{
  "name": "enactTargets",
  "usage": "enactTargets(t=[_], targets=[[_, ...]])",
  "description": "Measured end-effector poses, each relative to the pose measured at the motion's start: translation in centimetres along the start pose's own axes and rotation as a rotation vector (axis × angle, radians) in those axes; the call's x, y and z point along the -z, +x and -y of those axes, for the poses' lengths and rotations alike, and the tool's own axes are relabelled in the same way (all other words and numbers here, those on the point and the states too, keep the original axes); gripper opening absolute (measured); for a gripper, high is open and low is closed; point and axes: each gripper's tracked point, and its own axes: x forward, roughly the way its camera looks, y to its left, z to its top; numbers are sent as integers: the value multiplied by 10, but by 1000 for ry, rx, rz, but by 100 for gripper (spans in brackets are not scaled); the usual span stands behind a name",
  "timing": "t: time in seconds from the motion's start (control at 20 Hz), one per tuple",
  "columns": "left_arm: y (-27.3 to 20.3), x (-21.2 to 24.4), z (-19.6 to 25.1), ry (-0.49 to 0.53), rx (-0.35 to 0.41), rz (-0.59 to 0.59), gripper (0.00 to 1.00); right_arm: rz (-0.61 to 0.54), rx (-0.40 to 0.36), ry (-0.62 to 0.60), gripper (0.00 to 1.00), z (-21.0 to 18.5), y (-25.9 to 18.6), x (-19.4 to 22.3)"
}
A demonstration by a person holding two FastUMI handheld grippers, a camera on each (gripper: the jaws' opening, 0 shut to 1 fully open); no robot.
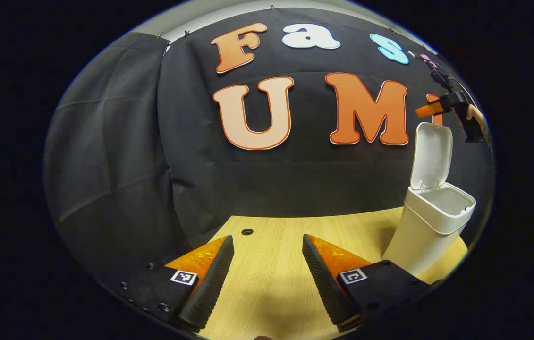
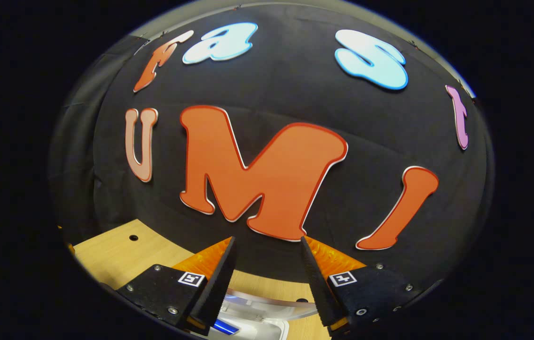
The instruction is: Press the lid of the desktop garbage bin to open it, pick up the crumpled paper on the desktop and throw it into the bin, then pick up the pop can on the desktop and drop it into the bin, and finally close the garbage bin lid.
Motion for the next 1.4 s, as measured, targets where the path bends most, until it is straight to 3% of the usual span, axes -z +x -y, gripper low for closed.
enactTargets(t=[0.15,0.4,0.6,0.85,1.4], targets=[[-1,2,-7,-5,-7,-5,93,-53,-46,50,79,-16,-2,15],[-3,5,-10,-5,2,-8,95,-77,-46,-18,81,-26,-31,33],[-2,3,-1,0,37,-5,96,-89,-91,-26,81,-46,-55,53],[1,-4,15,28,88,6,93,-155,-86,-30,81,-46,-73,90],[6,-13,51,70,188,20,96,-303,-114,84,81,-65,-122,171]])
